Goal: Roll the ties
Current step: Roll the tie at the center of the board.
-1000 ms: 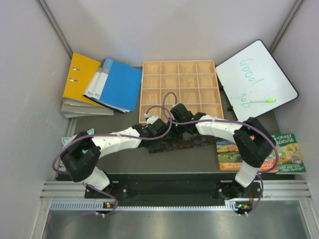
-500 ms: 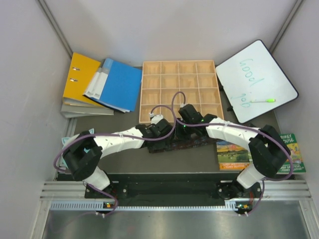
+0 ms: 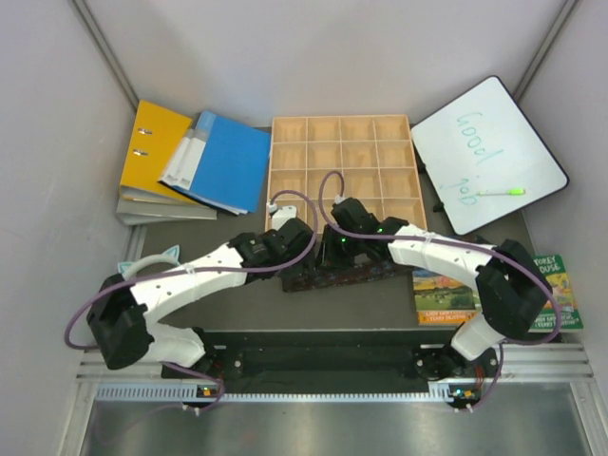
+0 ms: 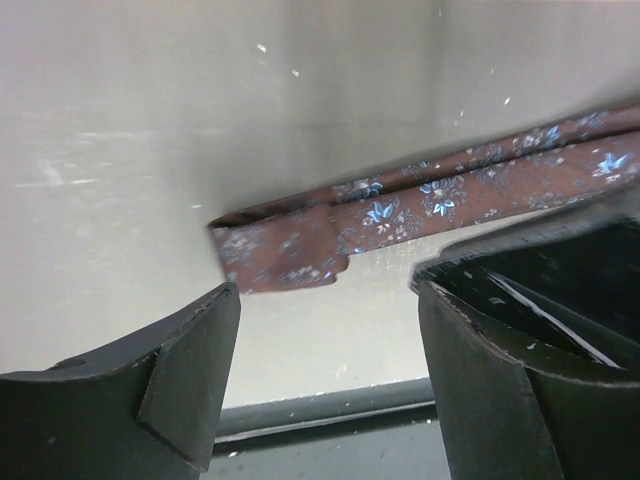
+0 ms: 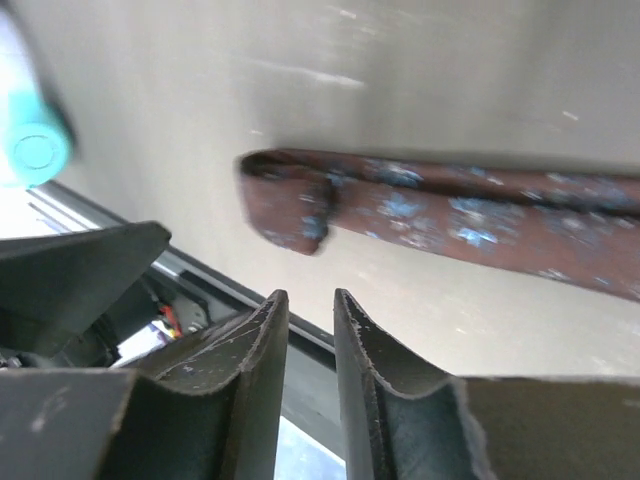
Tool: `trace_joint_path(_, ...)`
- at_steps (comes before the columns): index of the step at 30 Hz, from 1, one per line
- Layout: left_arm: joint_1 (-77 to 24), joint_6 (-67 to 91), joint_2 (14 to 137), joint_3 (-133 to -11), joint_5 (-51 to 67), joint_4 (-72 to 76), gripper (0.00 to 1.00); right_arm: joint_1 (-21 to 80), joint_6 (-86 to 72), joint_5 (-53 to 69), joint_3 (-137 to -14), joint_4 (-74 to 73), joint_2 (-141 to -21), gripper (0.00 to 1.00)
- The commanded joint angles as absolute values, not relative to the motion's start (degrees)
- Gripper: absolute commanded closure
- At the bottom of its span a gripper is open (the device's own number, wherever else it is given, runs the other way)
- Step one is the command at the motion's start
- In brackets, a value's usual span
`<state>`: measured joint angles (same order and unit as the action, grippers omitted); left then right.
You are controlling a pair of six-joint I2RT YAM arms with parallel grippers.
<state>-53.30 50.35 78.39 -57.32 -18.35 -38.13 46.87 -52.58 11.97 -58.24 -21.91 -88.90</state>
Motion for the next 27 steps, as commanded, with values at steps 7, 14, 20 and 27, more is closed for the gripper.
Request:
trace_joint_path(7,-50.7,51.4,61.9,-46.5,-23.2,-39.6,0.24,50.7,-52.7,11.8,-66.9,-19.1,-96.2,0.66)
trace_joint_path(14,-48.3,51.6,56.7,-42.1,-22.4,-39.5,0.25,51.2,-51.8,9.1,-68.4,-20.8,-99.6,0.65)
trace_joint_path(20,-47.3,51.9,54.5,-39.6,-21.6,-37.8,0.26,51.2,-51.3,9.4,-68.4,-20.8,-101.3,0.65)
trace_joint_path(27,-46.9,51.9,53.6,-35.7,-19.6,-32.8,0.27,51.9,-51.6,9.4,-67.4,-20.2,-102.2,0.69)
